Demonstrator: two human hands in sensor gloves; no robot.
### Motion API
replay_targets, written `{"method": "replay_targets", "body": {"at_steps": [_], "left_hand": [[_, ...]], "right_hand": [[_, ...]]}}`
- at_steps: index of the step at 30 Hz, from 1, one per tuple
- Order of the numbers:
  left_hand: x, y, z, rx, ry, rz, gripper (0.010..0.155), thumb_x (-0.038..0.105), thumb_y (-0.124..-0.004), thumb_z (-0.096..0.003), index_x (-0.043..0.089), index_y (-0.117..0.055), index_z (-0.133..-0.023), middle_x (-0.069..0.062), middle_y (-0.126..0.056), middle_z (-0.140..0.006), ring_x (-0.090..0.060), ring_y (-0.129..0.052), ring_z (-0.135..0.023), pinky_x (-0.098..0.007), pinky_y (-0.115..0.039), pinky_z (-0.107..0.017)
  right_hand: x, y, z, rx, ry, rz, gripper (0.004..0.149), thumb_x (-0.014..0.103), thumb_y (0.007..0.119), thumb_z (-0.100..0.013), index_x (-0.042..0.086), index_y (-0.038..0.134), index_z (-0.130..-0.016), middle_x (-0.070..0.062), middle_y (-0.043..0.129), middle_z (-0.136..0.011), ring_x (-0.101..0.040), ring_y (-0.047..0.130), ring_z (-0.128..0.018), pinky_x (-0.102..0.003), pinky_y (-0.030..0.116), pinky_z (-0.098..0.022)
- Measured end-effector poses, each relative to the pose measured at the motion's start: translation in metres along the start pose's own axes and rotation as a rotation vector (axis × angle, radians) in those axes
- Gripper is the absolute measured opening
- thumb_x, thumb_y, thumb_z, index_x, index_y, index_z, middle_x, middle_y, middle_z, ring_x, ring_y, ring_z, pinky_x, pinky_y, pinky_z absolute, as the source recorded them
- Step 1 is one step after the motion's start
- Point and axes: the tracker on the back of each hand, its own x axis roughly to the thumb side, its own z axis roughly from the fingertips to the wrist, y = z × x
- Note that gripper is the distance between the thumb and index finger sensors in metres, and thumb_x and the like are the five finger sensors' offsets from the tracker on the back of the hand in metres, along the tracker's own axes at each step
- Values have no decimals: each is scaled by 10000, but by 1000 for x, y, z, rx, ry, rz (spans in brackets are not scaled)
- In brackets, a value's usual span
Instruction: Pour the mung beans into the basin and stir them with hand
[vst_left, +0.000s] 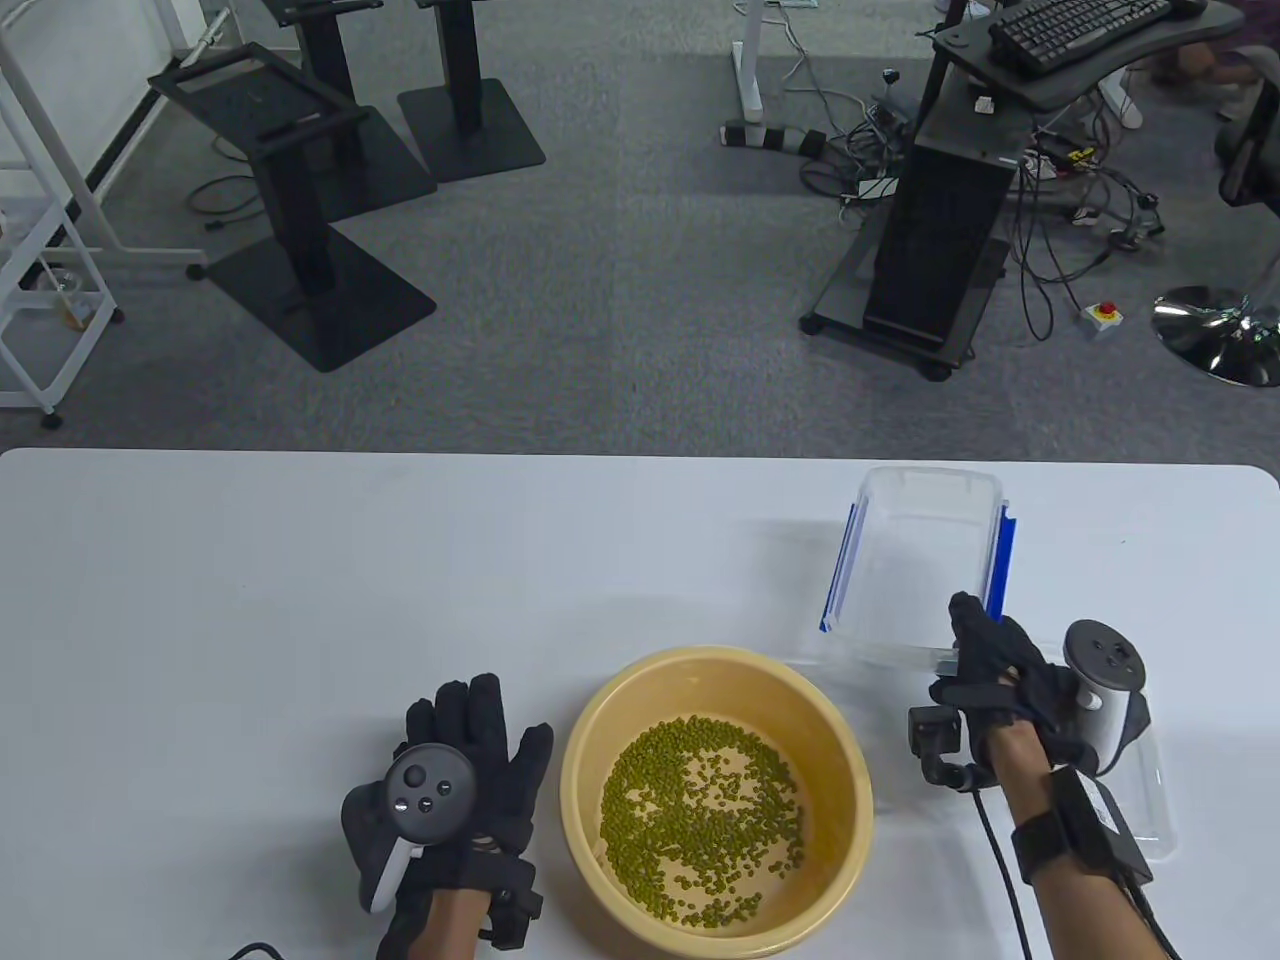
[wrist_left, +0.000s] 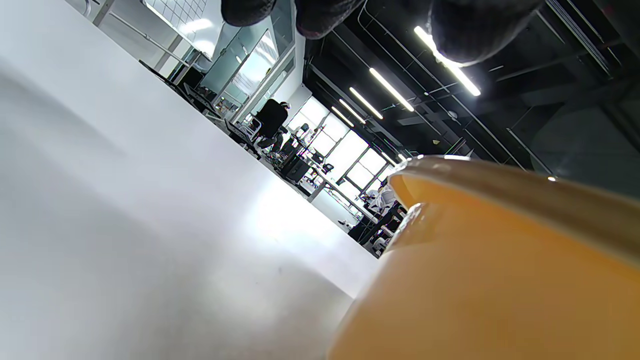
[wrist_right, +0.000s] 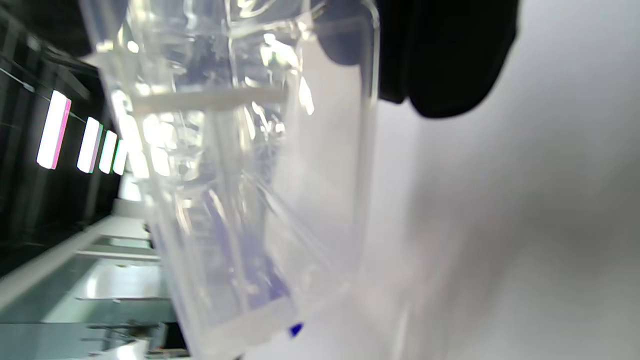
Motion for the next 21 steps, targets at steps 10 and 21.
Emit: {"method": "replay_targets", "body": {"at_steps": [10, 21], "left_hand": [[-1, -1, 0, -1, 20, 10, 768, 553, -612, -583, 122, -374, -1172, -299, -316, -1163, -591, -193, -1017, -787, -247, -606], [-1, 3, 0, 14, 20, 60, 754, 523, -611, -586, 108, -376, -1169, -316, -308, -1153, -602, -186, -1008, -794, -224, -591]], "right_hand": [[-19, 34, -24, 180, 157, 189, 906, 583, 585, -383, -76, 336, -953, -355, 574, -830, -474, 795, -693, -496, 811, -410], [16, 12, -2, -82, 78, 497, 932, 585, 646, -336, -18, 306, -960, -333, 470, -895, -480, 705, -760, -549, 737, -485]]}}
